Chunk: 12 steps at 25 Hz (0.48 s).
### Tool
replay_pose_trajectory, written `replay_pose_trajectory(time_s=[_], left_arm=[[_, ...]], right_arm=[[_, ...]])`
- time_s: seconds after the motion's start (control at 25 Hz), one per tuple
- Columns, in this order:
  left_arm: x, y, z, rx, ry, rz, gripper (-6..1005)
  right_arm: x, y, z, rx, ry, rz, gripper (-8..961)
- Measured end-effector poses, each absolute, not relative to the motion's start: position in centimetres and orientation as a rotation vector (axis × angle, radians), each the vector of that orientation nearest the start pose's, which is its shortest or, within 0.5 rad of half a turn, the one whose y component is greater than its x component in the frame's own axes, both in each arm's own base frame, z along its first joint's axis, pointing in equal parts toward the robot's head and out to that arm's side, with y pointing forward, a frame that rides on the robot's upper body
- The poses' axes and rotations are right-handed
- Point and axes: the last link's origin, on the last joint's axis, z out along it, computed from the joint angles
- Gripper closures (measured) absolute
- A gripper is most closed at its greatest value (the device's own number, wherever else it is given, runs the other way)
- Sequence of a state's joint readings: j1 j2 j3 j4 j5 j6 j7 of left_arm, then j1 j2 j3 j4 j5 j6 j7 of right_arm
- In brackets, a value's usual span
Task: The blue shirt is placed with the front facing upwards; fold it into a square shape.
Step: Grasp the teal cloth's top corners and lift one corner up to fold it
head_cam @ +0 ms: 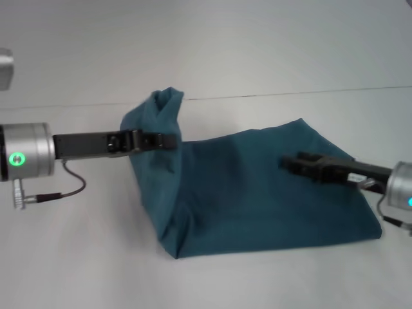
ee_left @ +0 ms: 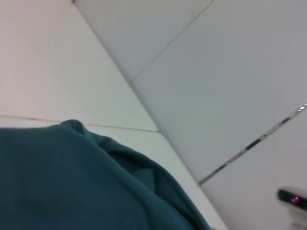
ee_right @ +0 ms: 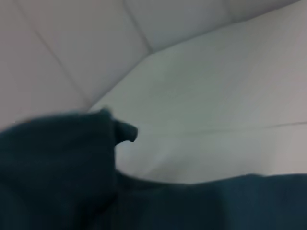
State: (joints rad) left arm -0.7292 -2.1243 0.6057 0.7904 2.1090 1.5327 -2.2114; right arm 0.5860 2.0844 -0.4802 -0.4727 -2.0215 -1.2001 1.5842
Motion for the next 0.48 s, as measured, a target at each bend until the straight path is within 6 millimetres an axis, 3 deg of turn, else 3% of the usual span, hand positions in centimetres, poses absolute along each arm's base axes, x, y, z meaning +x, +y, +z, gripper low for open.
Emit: replay_pose_trajectory(time_s=[0.24, 0.48], left_arm=[[-16.9, 38.5, 0.2, -2.581, -1.424, -0.923, 967], [-14.8, 38.7, -0.9, -2.627, -1.414, -0.999, 967]], right_arm=[[28.5, 36.4, -4.5, -2.356, 1.081, 0.684, 389], [27.1, 36.4, -6.6, -2.409, 1.012, 0.691, 455]])
